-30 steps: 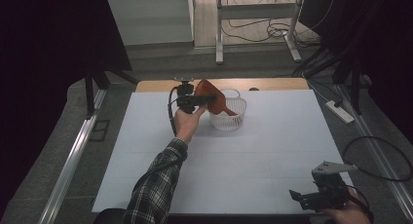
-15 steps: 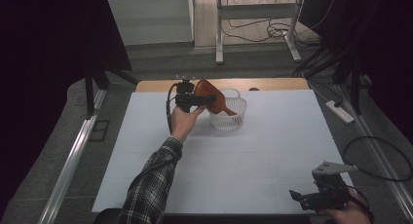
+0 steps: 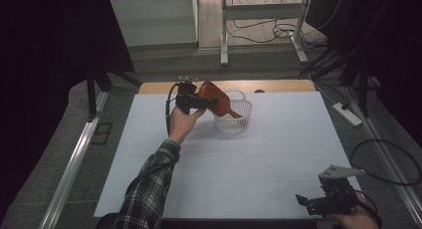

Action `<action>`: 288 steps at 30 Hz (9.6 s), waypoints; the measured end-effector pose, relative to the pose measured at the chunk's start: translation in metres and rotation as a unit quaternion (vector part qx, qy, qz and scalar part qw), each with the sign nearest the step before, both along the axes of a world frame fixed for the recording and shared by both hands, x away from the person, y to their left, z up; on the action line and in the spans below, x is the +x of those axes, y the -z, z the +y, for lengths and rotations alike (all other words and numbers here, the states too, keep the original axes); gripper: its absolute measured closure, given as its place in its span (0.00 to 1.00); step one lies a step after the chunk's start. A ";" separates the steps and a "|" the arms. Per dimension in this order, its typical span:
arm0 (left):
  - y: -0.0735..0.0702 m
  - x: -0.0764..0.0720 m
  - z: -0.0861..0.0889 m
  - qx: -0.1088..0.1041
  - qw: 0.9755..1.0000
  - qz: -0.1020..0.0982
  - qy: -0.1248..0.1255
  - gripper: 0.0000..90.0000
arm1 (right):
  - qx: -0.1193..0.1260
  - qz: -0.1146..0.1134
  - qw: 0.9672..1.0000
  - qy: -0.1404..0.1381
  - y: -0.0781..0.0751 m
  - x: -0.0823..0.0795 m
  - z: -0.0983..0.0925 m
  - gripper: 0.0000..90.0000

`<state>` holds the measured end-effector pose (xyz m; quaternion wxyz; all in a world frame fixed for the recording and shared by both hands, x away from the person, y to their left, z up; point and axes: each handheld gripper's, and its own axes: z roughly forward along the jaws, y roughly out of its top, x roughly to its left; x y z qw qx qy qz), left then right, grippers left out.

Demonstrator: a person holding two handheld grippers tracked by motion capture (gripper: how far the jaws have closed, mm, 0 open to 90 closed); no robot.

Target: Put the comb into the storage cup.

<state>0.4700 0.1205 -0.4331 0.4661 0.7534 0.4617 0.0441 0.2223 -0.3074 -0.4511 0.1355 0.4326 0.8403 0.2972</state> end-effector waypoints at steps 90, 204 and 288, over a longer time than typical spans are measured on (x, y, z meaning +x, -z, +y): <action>0.004 -0.061 0.043 0.057 0.995 -0.053 0.062 0.00 | -0.004 0.000 1.000 0.003 0.001 0.000 0.001 0.00; 0.023 -0.186 0.088 0.106 0.993 -0.047 0.037 0.00 | -0.009 -0.009 1.000 0.001 -0.001 -0.002 0.003 0.00; 0.040 -0.275 0.142 0.141 0.990 -0.020 -0.020 0.00 | -0.009 -0.025 1.000 0.016 -0.002 -0.002 0.000 0.00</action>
